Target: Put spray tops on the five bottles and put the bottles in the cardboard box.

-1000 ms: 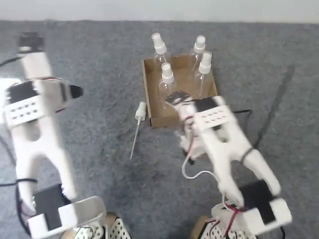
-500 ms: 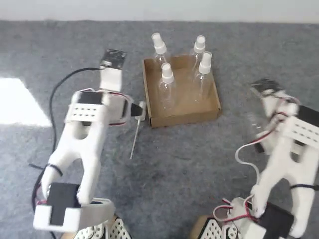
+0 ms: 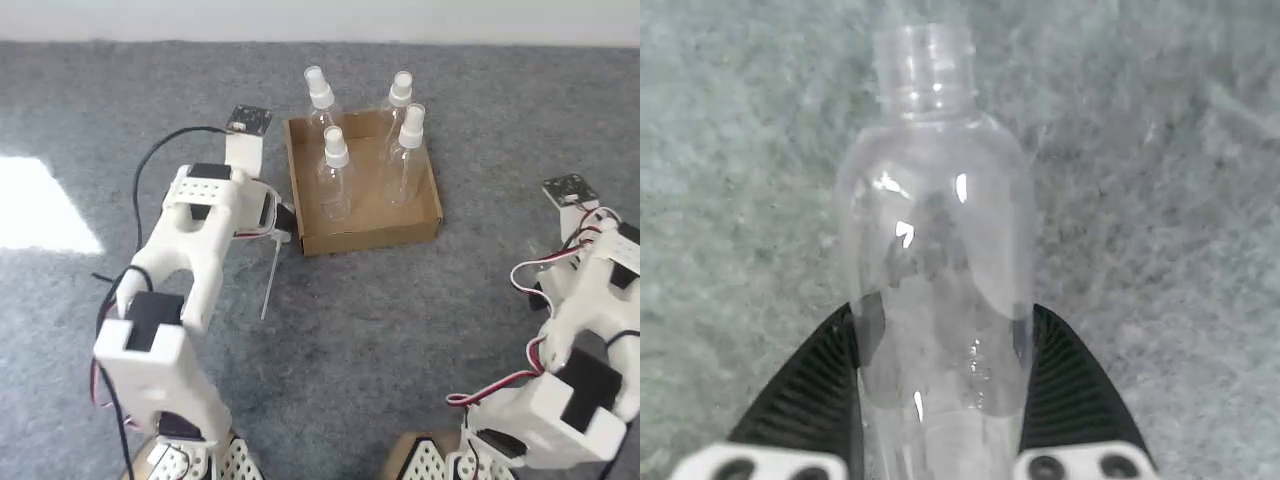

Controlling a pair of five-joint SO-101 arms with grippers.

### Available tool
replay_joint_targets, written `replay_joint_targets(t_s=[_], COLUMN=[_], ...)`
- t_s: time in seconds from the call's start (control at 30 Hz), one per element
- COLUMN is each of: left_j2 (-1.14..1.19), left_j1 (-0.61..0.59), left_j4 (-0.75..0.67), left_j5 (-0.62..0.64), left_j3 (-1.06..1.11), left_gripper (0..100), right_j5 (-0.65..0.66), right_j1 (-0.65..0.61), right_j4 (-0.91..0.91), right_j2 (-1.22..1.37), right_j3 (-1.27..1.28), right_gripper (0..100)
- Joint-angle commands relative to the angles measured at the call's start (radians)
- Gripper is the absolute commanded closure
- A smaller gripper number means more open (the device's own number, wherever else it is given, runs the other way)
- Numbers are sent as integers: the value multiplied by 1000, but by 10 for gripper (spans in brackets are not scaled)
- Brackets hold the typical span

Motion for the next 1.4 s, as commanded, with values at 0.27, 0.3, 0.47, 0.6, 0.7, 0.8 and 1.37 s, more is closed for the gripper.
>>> replay_joint_targets(t_s=[0.27, 0.3, 0.47, 0.6, 0.7, 0.8, 1.37], left_j2=[137, 141, 141, 141, 130, 91, -407], left_j1=[11, 11, 11, 5, 0, -5, -8], left_j4=[26, 48, 118, 160, 238, 301, 127], left_j5=[9, 9, 8, -8, -38, -35, -52], left_j3=[-177, -188, -193, -193, -189, -145, 317], left_gripper=[775, 794, 919, 976, 991, 991, 850], right_j5=[-17, -17, -15, -15, -15, -15, 118], right_j1=[30, 30, 30, 30, 30, 30, 10], right_j4=[-18, -18, -18, -16, -15, -15, -7], right_j2=[-4, -4, -2, -2, -2, -2, -4], right_j3=[-61, -61, -61, -61, -61, -61, 31], right_gripper=[993, 993, 993, 993, 993, 993, 991])
